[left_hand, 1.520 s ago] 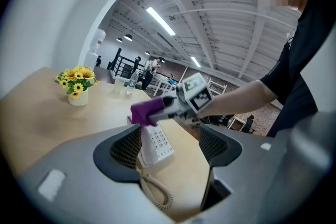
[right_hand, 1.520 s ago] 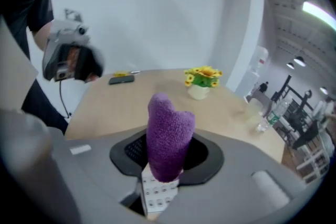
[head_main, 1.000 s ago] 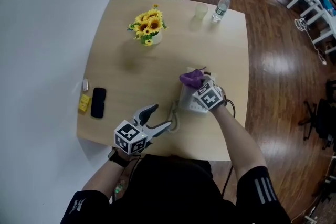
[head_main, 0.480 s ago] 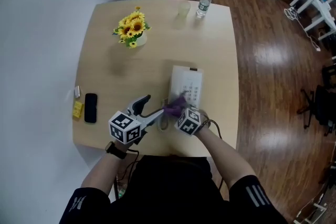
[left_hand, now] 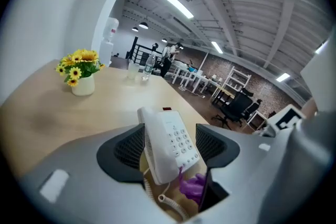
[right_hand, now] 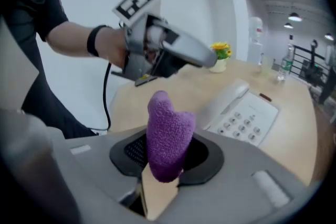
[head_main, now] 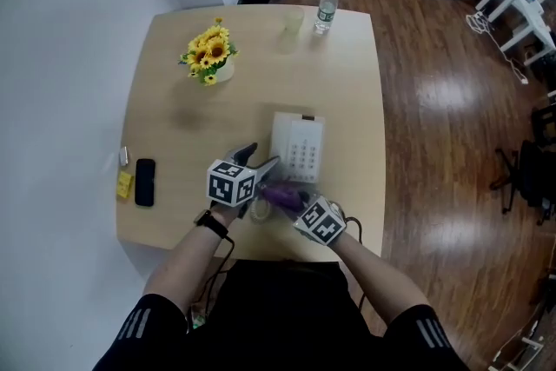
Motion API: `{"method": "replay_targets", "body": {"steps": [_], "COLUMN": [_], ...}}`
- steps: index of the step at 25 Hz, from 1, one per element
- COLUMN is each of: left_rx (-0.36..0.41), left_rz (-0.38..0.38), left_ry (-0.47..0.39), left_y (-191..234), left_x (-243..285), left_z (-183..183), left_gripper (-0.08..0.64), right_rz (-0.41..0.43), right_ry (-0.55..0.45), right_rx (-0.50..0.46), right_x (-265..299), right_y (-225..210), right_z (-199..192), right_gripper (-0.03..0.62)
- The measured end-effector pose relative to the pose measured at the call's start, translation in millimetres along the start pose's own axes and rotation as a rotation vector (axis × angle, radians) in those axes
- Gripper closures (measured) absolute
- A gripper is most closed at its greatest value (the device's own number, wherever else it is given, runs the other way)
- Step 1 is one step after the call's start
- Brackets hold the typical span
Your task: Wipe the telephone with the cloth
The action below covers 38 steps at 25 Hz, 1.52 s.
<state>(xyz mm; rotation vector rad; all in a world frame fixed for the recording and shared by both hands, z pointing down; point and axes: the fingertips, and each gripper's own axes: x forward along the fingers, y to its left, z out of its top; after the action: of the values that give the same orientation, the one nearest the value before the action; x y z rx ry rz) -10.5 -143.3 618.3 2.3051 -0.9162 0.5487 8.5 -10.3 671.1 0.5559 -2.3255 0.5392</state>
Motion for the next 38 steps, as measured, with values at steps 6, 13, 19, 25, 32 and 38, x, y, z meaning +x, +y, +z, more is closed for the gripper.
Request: {"method": "replay_targets", "body": {"steps": [6, 13, 19, 25, 32, 38], "left_rx": [-0.059, -0.036, -0.013, -0.135, -0.208, -0.237], "left_rz": [0.183, 0.303, 0.332, 0.203, -0.283, -0.571], "left_ry": [0.115, 0.212, 0.178, 0.075, -0.239, -0.426], "left_y": [21.9, 37.4, 37.8, 29.6, -41.1, -85.4], "left_x": [70.9, 106.0, 111.0, 88.3, -0.1, -102.8], "left_z": [-16.3, -35.1, -31.0, -15.0, 59.5, 103.8], "left_gripper": [0.287, 0.292, 0.318, 0.339, 0.342, 0.344], "right_rz": [-0.072, -0.128, -0.15, -0.158, -0.194, -0.221], "right_ry": [-0.182, -0.247, -0.254, -0.287, -0.39, -0.494], "right_rx": [0.151, 0.23, 0.252, 0.253, 0.169, -0.09], "right_x": [-74.0, -119.1, -134.5, -151.2, -177.0, -206.7], "right_y": [1.6, -12.3, -20.7, -28.1, -43.8, -46.3], "right_z": [11.4, -6.1, -19.2, -12.5, 43.4, 161.3], "right_gripper": [0.463, 0.463, 0.463, 0.463, 0.463, 0.463]}}
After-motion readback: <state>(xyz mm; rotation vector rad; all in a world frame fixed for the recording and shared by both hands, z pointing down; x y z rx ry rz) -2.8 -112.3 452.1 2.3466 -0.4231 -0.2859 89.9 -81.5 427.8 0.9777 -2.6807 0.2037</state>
